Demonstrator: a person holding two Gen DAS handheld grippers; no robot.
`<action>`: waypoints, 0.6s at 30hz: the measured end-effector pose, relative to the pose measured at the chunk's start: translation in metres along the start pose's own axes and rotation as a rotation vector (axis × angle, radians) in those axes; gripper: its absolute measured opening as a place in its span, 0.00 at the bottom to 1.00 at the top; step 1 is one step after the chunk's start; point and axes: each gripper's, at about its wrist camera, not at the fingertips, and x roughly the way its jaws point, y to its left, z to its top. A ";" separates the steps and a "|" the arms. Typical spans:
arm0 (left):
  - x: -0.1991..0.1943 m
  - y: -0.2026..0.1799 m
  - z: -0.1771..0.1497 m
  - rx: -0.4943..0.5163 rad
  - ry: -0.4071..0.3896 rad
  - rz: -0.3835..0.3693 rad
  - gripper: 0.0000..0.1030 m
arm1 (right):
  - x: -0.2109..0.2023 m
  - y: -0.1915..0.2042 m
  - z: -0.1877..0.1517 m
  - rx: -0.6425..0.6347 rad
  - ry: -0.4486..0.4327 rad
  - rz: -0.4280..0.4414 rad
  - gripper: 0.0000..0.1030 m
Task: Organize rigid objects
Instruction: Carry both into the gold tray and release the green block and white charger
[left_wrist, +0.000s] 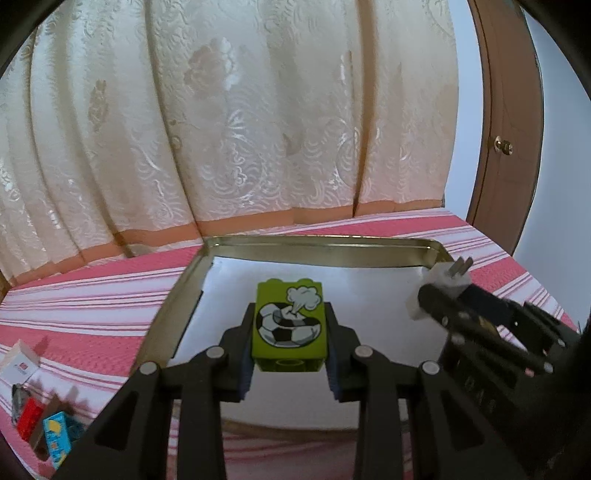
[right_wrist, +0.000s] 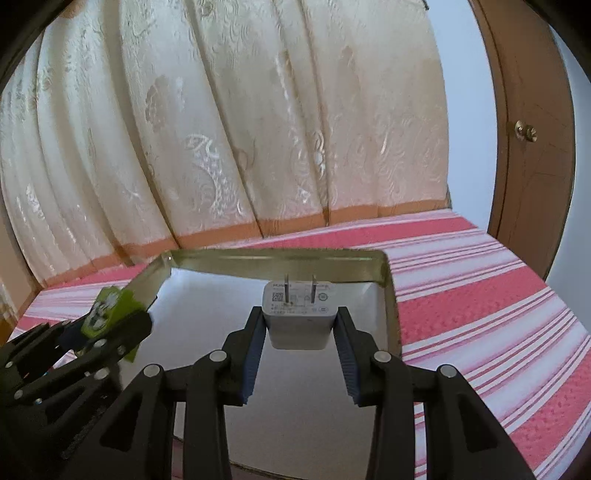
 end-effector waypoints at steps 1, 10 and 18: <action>0.005 0.000 0.000 -0.002 0.007 0.001 0.30 | 0.002 0.001 -0.001 -0.007 0.007 -0.002 0.40; 0.025 0.003 -0.008 -0.004 0.059 0.027 0.30 | 0.013 0.005 -0.005 -0.027 0.048 0.007 0.40; 0.032 0.007 -0.011 0.000 0.078 0.064 0.30 | 0.016 0.002 -0.006 -0.006 0.067 0.022 0.40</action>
